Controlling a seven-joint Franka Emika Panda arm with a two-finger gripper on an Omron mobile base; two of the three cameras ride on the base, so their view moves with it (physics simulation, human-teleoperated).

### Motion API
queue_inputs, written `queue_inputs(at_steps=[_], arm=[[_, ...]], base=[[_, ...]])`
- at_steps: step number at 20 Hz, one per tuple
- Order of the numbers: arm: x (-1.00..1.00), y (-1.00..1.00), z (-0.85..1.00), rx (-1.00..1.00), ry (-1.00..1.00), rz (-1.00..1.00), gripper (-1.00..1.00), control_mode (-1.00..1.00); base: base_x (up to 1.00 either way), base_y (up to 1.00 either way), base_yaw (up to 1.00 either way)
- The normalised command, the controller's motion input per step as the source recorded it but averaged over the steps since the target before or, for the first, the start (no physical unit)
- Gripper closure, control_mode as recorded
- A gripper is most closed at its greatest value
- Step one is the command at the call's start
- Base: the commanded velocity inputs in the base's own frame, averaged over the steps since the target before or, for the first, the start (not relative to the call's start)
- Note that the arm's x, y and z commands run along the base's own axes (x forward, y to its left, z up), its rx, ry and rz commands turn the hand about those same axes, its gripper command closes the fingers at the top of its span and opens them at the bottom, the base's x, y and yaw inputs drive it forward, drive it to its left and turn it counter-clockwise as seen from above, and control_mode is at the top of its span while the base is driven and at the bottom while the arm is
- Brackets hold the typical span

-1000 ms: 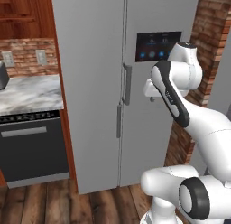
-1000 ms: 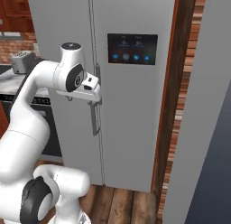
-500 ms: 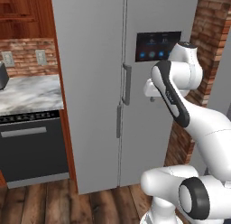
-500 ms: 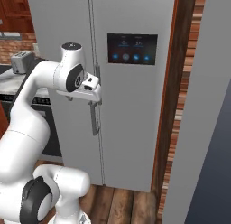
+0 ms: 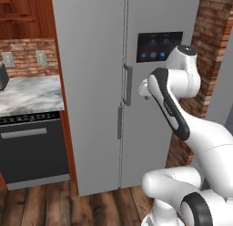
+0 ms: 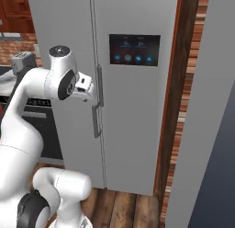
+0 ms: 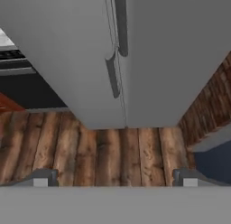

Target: Retrieve the steak from the fridge and place it on the saucepan with marinade on the stove.

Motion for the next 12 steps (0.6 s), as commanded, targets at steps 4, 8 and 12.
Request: queue_inputs(at_steps=[4, 8, 12], arm=[[0.00, 0.28, -0.02, 0.03, -0.38, 0.02, -1.00, -1.00], [0.07, 0.15, -0.04, 0.09, -0.36, 0.01, -1.00, -1.00], [0.15, 0.01, 0.00, 0.11, -0.40, 0.00, -1.00, -1.00]], base=[[0.00, 0.00, 0.00], [0.00, 0.00, 0.00], [0.00, 0.00, 0.00]])
